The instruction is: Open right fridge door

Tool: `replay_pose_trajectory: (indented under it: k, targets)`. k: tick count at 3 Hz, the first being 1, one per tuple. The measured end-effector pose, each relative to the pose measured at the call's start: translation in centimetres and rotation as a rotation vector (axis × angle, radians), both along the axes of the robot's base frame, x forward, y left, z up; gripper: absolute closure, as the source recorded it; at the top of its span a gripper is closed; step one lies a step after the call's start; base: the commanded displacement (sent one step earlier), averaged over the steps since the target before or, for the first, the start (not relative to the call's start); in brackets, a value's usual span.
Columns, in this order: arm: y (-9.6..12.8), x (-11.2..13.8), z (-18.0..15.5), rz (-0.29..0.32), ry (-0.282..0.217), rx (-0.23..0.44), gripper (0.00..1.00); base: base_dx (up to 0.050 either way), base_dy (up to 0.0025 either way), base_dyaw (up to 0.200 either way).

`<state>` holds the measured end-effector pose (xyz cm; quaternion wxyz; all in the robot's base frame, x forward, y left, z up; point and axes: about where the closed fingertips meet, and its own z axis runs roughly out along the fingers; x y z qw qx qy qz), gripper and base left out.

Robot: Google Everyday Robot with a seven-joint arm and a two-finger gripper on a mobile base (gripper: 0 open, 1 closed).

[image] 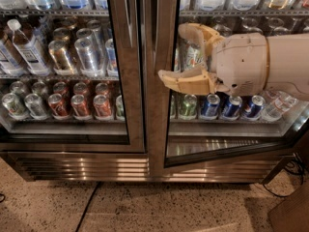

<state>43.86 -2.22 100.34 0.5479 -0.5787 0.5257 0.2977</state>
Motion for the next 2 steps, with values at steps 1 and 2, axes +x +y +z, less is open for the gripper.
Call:
replay_pose_trajectory:
  k: [1,2]
  targets:
    - [-0.02,0.0,0.0,0.0,0.0,0.0,0.89,0.0,0.0,0.0]
    - [-0.53,0.05,0.0,0.0,0.0,0.0,1.0,0.0,0.0,0.0]
